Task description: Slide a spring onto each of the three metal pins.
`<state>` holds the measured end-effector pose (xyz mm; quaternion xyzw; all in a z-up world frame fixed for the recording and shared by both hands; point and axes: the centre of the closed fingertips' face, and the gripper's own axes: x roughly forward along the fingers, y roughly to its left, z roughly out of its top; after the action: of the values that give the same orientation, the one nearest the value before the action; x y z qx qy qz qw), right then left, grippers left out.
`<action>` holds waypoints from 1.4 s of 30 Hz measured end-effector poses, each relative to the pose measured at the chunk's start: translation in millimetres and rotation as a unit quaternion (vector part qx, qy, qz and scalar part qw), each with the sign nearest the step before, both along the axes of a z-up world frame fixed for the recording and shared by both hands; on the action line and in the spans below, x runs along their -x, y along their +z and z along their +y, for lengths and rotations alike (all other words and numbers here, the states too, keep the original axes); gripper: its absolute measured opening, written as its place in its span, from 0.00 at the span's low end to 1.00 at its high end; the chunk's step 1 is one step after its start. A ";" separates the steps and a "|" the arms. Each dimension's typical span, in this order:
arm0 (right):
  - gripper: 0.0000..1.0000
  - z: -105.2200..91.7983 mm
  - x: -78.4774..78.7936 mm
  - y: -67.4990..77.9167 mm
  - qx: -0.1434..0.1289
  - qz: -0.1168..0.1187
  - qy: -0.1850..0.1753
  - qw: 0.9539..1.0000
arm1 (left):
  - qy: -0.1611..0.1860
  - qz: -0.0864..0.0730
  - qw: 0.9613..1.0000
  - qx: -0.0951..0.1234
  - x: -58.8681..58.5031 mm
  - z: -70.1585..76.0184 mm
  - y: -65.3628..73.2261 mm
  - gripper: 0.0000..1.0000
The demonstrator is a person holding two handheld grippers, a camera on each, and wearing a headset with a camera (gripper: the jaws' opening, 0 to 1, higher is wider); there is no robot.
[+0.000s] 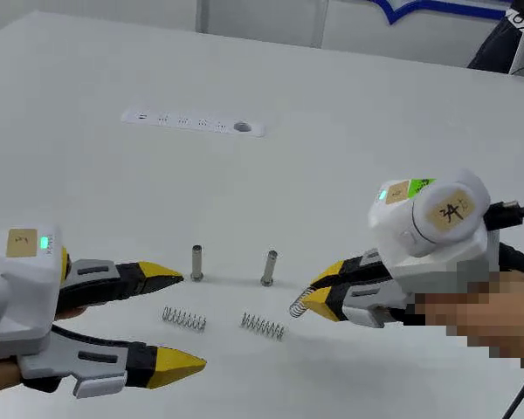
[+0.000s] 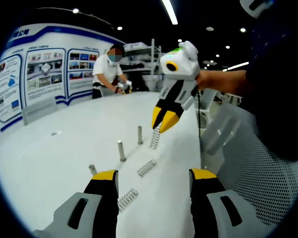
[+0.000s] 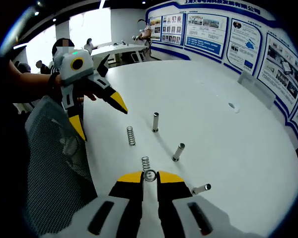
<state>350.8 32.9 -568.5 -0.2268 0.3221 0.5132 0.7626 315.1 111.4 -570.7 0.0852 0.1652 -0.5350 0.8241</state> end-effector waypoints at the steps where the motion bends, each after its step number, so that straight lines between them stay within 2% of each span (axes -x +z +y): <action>1: 0.11 3.1 2.9 3.3 -0.002 0.000 0.005 1.000 | -0.004 0.000 1.000 0.000 -0.3 -2.1 0.3 0.58; 5: 0.11 23.7 18.1 18.7 -0.031 0.018 0.025 0.999 | -0.024 -0.003 1.000 -0.006 0.1 -10.7 -2.4 0.56; 9: 0.11 40.2 30.6 27.6 -0.045 0.026 0.042 0.998 | -0.041 -0.006 0.999 -0.010 1.8 -18.2 -4.5 0.52; 14: 0.11 54.2 40.6 29.9 -0.049 0.029 0.061 0.996 | -0.060 -0.013 0.998 -0.003 4.1 -27.6 -1.2 0.43; 17: 0.11 59.0 42.7 31.0 -0.054 0.029 0.066 0.996 | -0.072 -0.014 0.997 -0.005 7.0 -33.3 -2.2 0.37; 20: 0.11 61.1 44.6 31.7 -0.057 0.030 0.070 0.995 | -0.079 -0.016 0.997 -0.006 8.7 -35.7 -3.5 0.29; 24: 0.11 61.5 47.7 29.6 -0.052 0.034 0.075 0.995 | -0.091 -0.012 0.996 -0.012 13.8 -38.2 -6.6 0.12; 28: 0.11 62.8 49.5 28.8 -0.051 0.032 0.080 0.995 | -0.093 -0.008 0.996 -0.014 15.4 -38.9 -7.6 0.11; 32: 0.11 65.4 54.6 26.1 -0.040 0.028 0.101 0.994 | -0.100 -0.004 0.995 -0.020 18.9 -40.2 -10.0 0.11; 42: 0.12 64.2 52.5 24.2 -0.038 0.023 0.101 0.994 | -0.095 0.003 0.995 -0.006 18.5 -41.8 -6.0 0.10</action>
<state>298.2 97.1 -544.2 -0.2168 0.2953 0.6047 0.7071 296.6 69.6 -576.7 0.1036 0.1622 -0.6105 0.7683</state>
